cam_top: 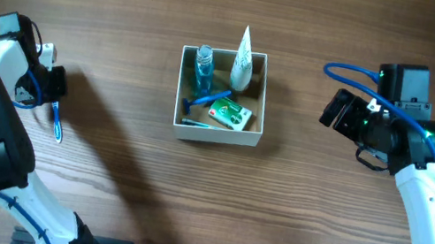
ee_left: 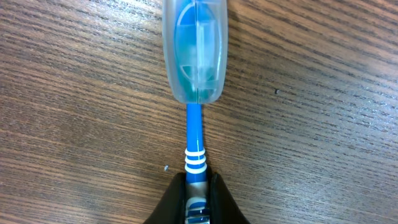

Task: Pack container
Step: 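Grasp the blue toothbrush by its handle with the left gripper, then place the toothbrush into the box and release it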

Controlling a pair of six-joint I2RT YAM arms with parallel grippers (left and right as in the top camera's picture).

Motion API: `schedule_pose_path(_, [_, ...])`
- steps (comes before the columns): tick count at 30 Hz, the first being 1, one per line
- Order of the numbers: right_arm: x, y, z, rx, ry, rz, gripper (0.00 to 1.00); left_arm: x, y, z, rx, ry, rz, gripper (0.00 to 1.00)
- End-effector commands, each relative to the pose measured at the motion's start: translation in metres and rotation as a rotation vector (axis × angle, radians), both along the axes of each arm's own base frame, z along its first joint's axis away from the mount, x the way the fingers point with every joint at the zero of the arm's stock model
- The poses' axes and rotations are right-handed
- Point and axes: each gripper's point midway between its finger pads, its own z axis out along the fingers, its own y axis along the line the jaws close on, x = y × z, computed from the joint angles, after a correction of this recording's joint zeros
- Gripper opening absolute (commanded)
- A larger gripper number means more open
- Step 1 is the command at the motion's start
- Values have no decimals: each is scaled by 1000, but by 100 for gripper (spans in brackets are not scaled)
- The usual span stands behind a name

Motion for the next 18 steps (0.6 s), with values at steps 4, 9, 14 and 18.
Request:
schedule_pose_path(4, [0,1,-5,5,15,13,100,7,-4,1,-14,-13,17,4])
schedule_pose_path(9, [2,2,-4,6,6,12,100,46,-37,75,38,-154,-110,4])
schedule_pose_path(14, [8,2,-1,13,-19,5,100,58,-132,166,89,-378,-472,4])
schedule_pose_path(18, [10,2,0,14,-29,5,100,37,-232,220,159,-540,-1004,4])
